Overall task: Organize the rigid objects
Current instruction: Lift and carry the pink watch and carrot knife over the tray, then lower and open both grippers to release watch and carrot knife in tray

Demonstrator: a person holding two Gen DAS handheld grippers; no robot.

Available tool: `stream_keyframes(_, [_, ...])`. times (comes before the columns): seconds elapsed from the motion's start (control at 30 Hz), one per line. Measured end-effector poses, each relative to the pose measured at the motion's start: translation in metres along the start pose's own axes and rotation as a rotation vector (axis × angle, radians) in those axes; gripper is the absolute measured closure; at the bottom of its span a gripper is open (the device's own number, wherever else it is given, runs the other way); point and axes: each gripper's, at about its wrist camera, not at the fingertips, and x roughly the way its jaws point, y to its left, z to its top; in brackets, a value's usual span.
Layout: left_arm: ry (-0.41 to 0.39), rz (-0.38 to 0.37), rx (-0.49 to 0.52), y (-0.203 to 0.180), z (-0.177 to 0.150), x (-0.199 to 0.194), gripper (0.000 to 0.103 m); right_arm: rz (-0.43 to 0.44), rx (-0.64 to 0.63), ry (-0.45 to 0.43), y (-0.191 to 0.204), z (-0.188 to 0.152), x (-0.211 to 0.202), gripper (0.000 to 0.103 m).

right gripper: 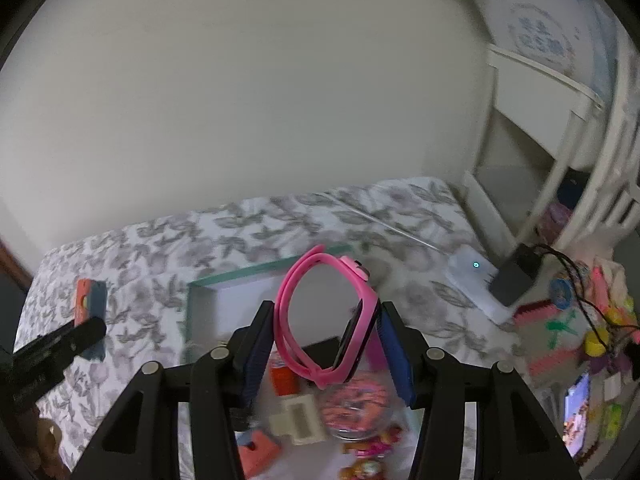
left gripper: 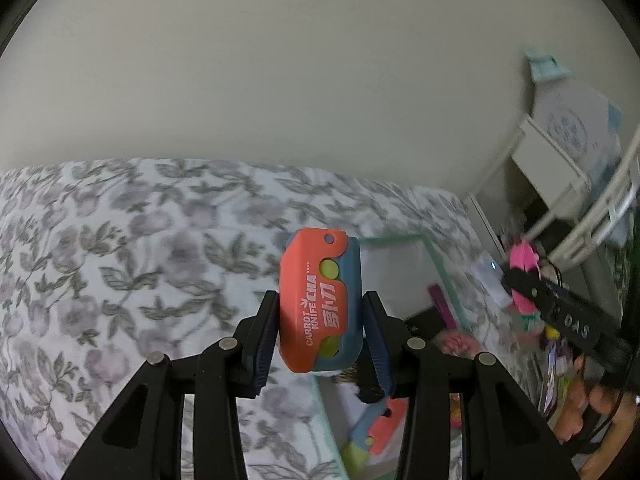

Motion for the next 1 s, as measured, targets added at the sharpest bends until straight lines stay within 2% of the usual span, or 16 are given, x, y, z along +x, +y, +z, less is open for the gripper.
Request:
stream_keyframes(0.2, [0.058,0.001,0.068,-0.035,-0.010,0.025,0.060,-0.004,0.032,0.025,-0.026,-0.002,0.004,0.048])
stream_keyframes(0.4, [0.132,0.016,0.108,-0.054,-0.027,0.058,0.060,0.002,0.028,0.089,-0.031,-0.010,0.024,0.048])
stream_keyframes(0.6, [0.204,0.058,0.129,-0.058,-0.043,0.086,0.059,0.029,-0.022,0.198,-0.018,-0.027,0.060,0.048])
stream_keyframes(1.0, [0.249,0.092,0.170,-0.071,-0.054,0.105,0.059,0.054,-0.102,0.267,0.008,-0.043,0.087,0.048])
